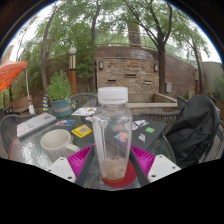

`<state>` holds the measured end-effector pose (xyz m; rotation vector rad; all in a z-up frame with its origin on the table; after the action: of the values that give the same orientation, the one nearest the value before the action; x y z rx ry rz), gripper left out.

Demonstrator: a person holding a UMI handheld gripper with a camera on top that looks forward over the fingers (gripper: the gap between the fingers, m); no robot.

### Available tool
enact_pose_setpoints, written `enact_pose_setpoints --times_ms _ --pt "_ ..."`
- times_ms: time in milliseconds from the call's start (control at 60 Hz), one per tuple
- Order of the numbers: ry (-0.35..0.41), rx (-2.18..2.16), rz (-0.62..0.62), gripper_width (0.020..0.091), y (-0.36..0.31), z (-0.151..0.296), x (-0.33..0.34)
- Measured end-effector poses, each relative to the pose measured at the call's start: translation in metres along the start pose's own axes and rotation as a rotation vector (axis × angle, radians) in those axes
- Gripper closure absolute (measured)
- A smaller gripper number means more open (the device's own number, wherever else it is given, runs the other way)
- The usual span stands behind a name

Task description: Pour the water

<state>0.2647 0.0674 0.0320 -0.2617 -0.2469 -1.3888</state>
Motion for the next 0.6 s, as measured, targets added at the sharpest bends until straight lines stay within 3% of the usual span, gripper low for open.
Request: enact_pose_setpoints --times_ms 17,33,100,317,417,600 --pt "-0.012 -0.006 0.005 0.0265 -0.002 -0.004 0.001" --pt "-0.017 -0.01 0.007 0.0245 -0.004 -0.005 0.004" --pt "-0.022 -0.034 -0.02 0.0291 -0.005 -0.006 0.015" --pt "-0.078 -0.04 -0.174 0.0273 -0.022 -0.013 0.086" --pt "-0.107 -0.059 -0.261 0.0273 -0.044 0.003 0.143" --pt "-0.148 -0.127 -0.287 0.0269 -0.128 0.05 0.257"
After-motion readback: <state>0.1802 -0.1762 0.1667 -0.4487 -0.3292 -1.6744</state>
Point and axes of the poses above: the point between the fingertips, and its own axes, seen from behind it with the camera up: y to the right, z up, x backward, against the way the camera looks, the point moved 4 cm from there along x, backward, against the way the camera looks, and after that the axes turned 3 degrees about z, right-handed, at the moved point
